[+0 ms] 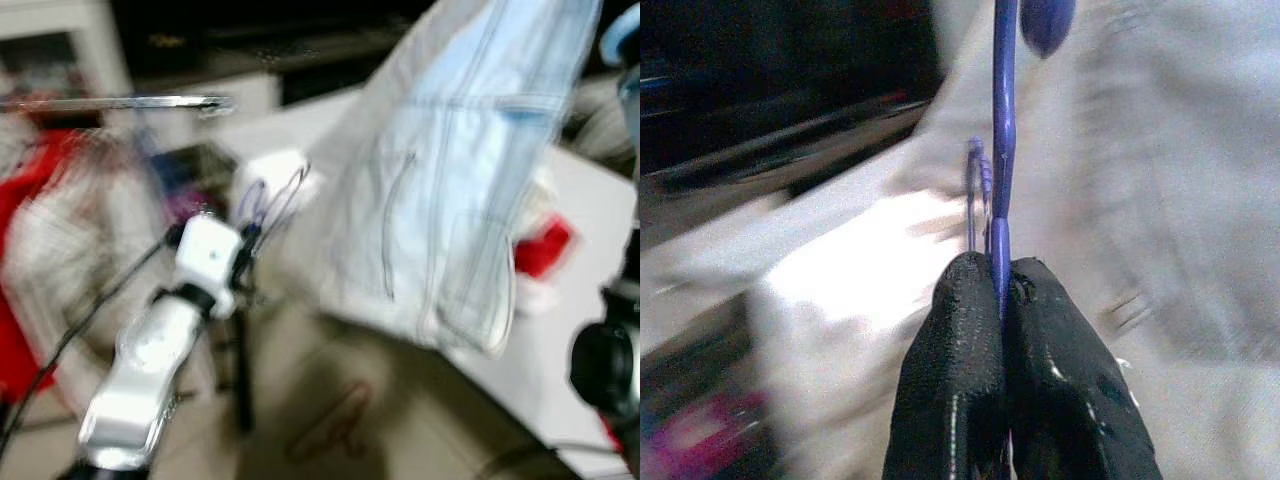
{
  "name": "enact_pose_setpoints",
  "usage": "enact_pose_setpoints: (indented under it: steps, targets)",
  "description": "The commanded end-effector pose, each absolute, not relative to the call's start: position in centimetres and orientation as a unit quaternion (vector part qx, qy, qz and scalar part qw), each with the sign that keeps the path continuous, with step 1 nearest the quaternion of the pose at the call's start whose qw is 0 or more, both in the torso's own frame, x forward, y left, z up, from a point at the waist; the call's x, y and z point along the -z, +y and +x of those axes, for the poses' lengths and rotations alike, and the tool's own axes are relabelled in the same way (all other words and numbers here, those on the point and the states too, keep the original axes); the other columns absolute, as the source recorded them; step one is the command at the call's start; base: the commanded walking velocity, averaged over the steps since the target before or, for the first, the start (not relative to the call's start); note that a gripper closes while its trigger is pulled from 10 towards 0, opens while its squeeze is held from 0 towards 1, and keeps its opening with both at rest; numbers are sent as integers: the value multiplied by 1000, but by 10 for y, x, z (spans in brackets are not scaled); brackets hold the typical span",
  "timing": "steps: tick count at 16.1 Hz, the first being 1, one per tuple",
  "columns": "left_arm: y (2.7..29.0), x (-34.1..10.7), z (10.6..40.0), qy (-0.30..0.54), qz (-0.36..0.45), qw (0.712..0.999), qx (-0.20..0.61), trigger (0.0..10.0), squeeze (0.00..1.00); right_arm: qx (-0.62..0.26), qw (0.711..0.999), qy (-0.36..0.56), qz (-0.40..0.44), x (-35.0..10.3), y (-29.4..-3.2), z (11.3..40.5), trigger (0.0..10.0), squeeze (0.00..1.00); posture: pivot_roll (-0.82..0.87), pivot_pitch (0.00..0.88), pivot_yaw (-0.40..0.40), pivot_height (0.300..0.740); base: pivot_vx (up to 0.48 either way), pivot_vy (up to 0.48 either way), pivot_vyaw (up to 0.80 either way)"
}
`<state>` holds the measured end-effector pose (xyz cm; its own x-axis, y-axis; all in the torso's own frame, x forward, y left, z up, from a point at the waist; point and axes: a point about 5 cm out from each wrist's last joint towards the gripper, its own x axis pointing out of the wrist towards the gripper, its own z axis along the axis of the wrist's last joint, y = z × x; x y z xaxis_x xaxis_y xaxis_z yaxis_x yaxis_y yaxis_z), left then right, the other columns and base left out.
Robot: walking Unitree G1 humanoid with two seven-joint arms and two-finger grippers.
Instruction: Hang hanger
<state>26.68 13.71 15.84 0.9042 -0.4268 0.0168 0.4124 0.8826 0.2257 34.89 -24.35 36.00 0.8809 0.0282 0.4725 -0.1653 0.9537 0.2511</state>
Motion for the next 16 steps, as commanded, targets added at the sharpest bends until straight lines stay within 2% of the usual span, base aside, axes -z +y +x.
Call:
enact_pose_setpoints:
  steps: [1,8,11,13,15,16]
  targets:
    - [142,-162,268,-39,116,970,211,10000,0,-46,954,-264,133,-368,-247,349,10000,0,23,0,-60,740,311,0,-800]
    - [150,-163,268,-39,121,972,197,10000,0,-64,962,-237,115,-350,-242,365,10000,0,36,0,-71,740,311,0,0]
    - [152,-163,268,-39,120,972,196,10000,0,-136,964,-207,93,-354,-208,378,10000,0,29,0,-68,740,309,0,0]
    - [152,-162,268,-37,118,973,192,10000,0,-195,952,-213,98,-370,-179,383,10000,0,30,0,-72,740,298,0,0]
    - [154,-163,267,-41,115,976,181,10000,0,-220,922,-264,177,-409,-166,382,10000,0,34,0,-80,740,0,0,0]
    - [160,-164,267,-42,119,978,169,10000,0,-156,908,-267,283,-422,-182,392,10000,0,36,0,-85,740,0,0,0]
